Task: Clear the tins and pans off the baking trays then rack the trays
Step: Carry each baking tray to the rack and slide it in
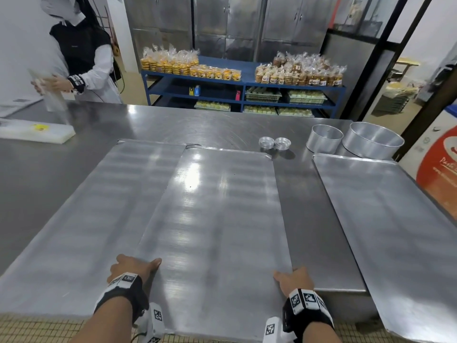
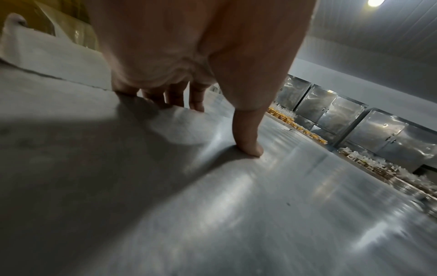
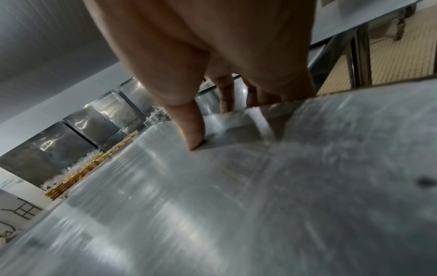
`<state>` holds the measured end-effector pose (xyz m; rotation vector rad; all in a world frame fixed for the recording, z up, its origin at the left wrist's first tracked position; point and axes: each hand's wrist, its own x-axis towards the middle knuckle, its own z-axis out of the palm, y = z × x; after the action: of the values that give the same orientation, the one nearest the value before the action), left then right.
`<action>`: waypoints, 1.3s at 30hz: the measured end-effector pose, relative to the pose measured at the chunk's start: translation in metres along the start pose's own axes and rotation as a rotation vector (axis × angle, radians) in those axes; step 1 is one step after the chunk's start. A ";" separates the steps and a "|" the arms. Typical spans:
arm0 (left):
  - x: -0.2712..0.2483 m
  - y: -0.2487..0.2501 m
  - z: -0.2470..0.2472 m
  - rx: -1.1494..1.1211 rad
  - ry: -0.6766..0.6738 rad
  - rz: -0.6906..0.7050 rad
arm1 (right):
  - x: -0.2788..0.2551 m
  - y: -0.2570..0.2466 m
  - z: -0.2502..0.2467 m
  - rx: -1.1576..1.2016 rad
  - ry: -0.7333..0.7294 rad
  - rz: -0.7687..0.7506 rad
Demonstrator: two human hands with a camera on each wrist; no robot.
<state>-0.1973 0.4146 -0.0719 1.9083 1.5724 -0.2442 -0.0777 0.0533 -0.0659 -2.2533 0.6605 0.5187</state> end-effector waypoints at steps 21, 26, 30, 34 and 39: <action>0.001 -0.119 -0.100 0.140 -0.144 0.149 | -0.125 0.061 0.064 0.106 0.040 0.087; 0.003 -0.162 -0.110 0.169 -0.189 0.161 | -0.167 0.075 0.071 0.118 0.069 0.118; 0.006 -0.188 -0.111 0.159 -0.265 0.147 | -0.177 0.086 0.077 0.138 0.079 0.142; 0.003 -0.199 -0.116 0.198 -0.331 0.136 | -0.181 0.087 0.079 0.068 0.057 0.134; 0.007 -0.200 -0.116 0.218 -0.426 0.124 | -0.182 0.086 0.068 -0.055 -0.084 0.150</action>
<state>-0.4104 0.5028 -0.0574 1.9449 1.1776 -0.7408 -0.2832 0.1060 -0.0584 -2.2304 0.7844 0.7095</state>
